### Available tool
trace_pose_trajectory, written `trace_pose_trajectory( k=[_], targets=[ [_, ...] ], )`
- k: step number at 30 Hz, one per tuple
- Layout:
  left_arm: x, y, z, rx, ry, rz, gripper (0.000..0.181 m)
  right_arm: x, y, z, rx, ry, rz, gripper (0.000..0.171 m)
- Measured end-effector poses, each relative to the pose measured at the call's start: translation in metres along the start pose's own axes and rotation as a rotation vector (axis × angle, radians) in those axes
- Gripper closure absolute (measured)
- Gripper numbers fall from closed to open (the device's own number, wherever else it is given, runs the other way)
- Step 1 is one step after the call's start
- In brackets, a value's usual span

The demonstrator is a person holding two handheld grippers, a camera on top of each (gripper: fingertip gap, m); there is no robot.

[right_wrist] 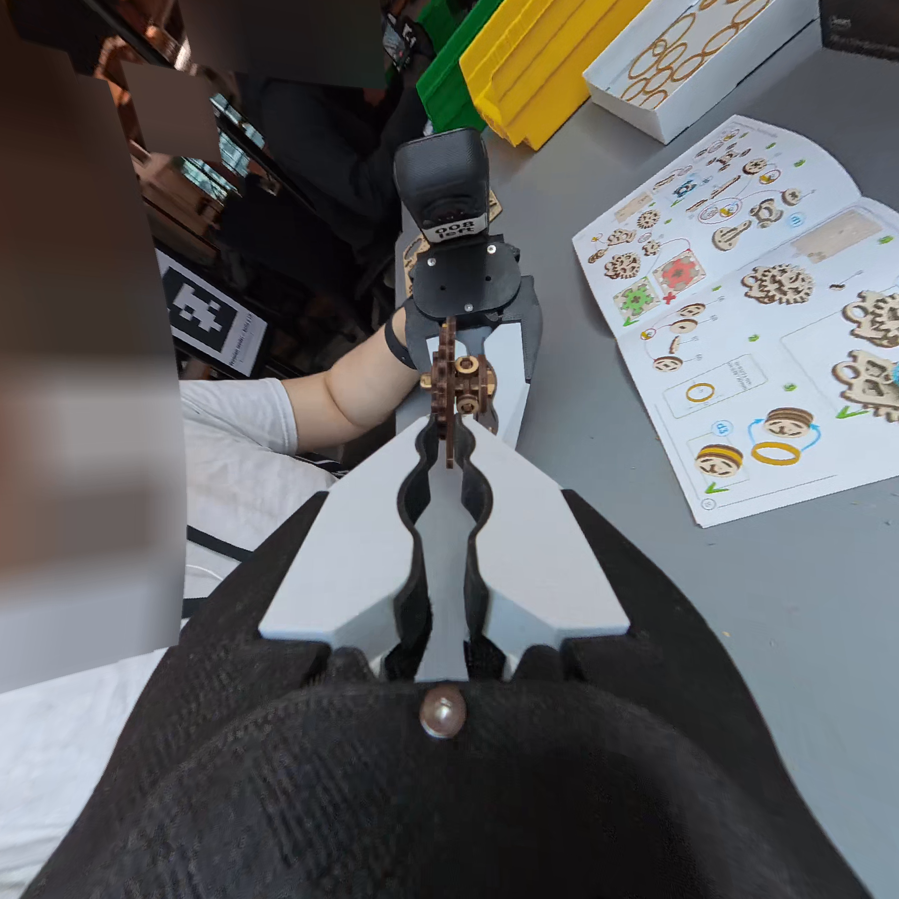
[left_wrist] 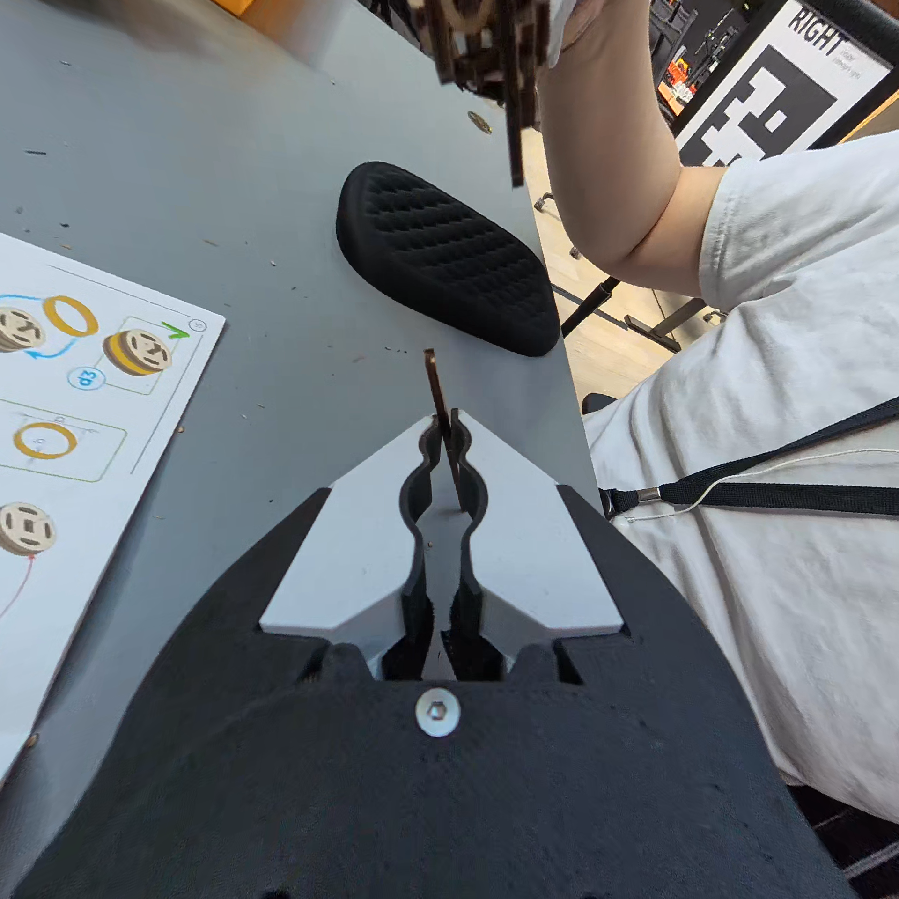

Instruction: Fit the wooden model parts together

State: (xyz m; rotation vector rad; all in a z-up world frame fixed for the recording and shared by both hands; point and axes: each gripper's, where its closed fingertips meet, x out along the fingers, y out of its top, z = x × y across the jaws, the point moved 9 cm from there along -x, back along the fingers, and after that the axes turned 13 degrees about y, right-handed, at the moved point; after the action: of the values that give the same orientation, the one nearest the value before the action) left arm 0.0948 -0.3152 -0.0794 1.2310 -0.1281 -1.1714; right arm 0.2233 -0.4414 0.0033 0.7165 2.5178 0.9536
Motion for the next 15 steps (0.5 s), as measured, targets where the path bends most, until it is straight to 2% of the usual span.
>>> trace_pose_trajectory(
  k=[2, 4, 6, 10, 12, 15],
  targets=[
    [0.0, -0.001, -0.001, -0.035, -0.019, -0.01, 0.181, -0.004, -0.004, 0.003, 0.054, 0.075, 0.078, 0.167],
    [0.002, -0.006, 0.0, -0.103, -0.107, -0.065, 0.181, -0.007, -0.007, 0.005, 0.095, 0.149, 0.147, 0.167],
    [0.008, -0.013, -0.003, -0.17, -0.131, -0.129, 0.179, -0.009, -0.011, 0.009, 0.112, 0.164, 0.179, 0.167],
    [0.018, -0.017, -0.008, -0.234, -0.106, -0.197, 0.147, -0.011, -0.018, 0.014, 0.104, 0.18, 0.231, 0.167],
    [0.013, -0.012, -0.012, -0.248, -0.068, -0.15, 0.137, -0.011, -0.02, 0.017, 0.065, 0.158, 0.238, 0.167],
    [-0.006, 0.002, -0.021, -0.235, 0.026, 0.02, 0.134, -0.007, -0.023, 0.02, 0.014, 0.127, 0.239, 0.167]
  ],
)
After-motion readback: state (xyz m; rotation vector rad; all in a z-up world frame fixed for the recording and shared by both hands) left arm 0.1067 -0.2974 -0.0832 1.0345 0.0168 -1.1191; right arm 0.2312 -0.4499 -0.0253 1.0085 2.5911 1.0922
